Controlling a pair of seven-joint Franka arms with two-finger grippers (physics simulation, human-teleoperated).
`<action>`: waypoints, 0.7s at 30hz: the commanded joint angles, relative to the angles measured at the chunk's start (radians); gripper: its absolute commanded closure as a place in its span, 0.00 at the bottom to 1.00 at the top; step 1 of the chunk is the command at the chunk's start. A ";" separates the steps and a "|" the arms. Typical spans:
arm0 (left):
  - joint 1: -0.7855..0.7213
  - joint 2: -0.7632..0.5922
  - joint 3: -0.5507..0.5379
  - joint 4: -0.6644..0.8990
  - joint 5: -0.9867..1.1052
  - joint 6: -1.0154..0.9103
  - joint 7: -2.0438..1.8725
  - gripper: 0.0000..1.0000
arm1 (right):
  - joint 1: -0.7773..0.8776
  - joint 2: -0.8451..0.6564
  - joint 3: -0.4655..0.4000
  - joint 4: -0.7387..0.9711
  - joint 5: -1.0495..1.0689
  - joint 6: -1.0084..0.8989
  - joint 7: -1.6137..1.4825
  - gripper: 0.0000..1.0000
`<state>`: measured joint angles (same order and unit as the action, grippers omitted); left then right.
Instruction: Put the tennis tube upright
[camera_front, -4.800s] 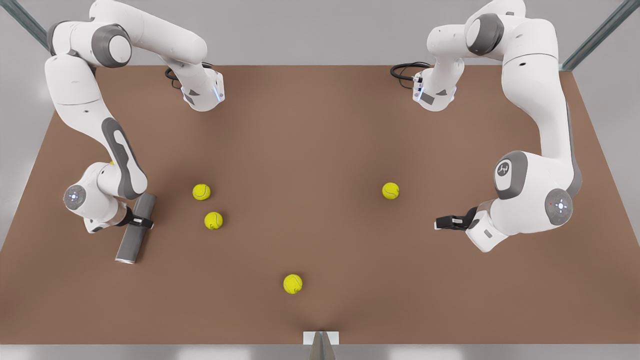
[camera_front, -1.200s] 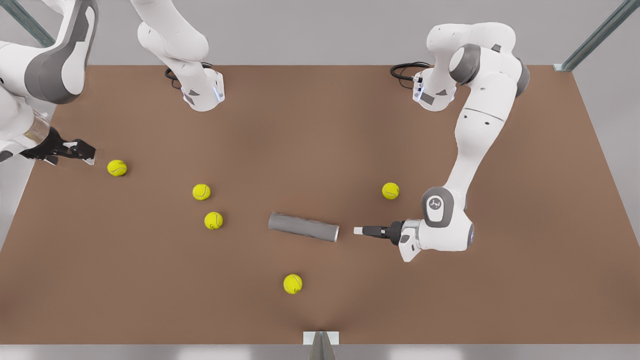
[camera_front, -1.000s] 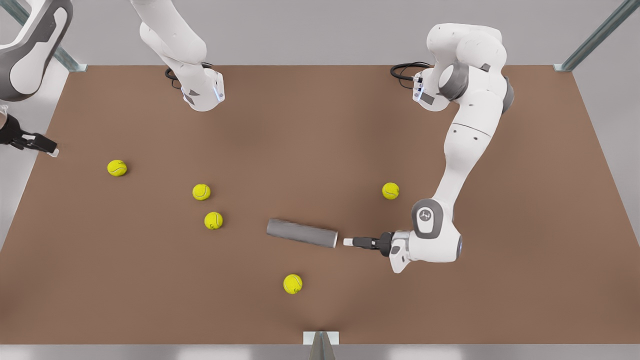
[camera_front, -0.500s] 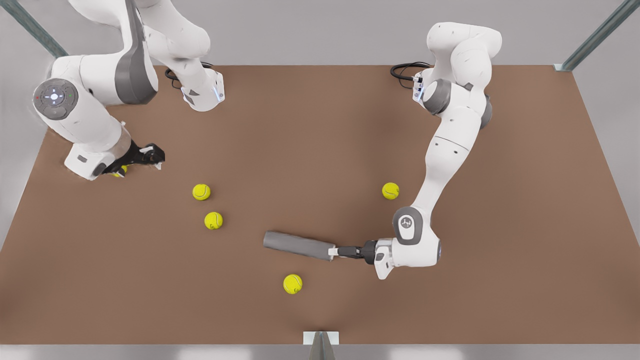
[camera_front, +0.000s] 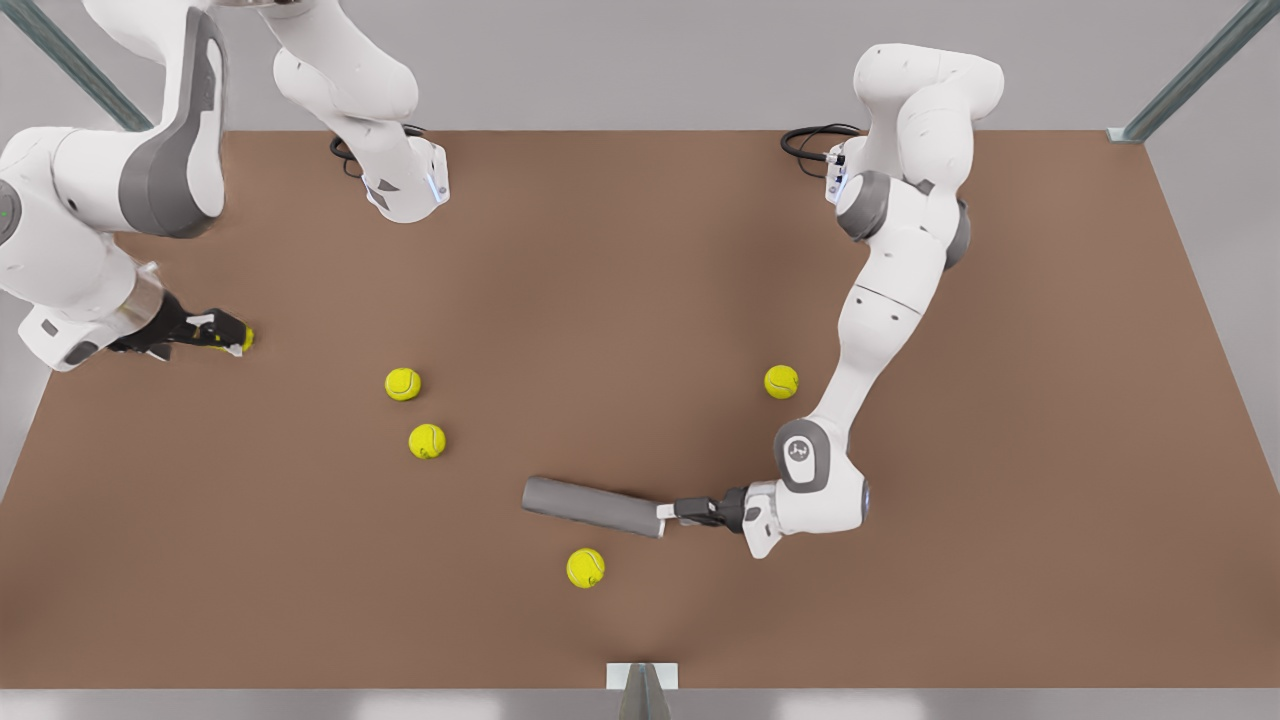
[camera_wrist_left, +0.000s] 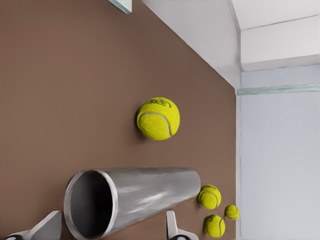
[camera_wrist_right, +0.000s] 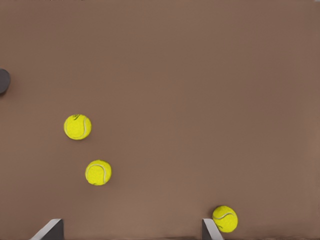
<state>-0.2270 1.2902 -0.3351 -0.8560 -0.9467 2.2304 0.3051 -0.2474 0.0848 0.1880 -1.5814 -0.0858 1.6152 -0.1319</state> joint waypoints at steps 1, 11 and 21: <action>0.000 0.000 -0.001 0.000 -0.001 0.000 -0.001 0.01 | 0.049 0.000 0.001 0.000 0.000 0.000 0.000 0.00; -0.020 0.031 -0.016 0.043 -0.047 0.045 0.000 0.01 | 0.048 0.001 -0.001 -0.006 -0.008 0.008 0.000 0.00; -0.035 0.054 -0.024 0.077 -0.075 0.117 0.000 0.01 | 0.037 0.000 -0.001 -0.009 -0.014 0.031 0.000 0.00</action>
<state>-0.2653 1.3437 -0.3616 -0.7766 -1.0141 2.3480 0.3053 -0.2156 0.0831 0.1870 -1.5881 -0.0997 1.6454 -0.1317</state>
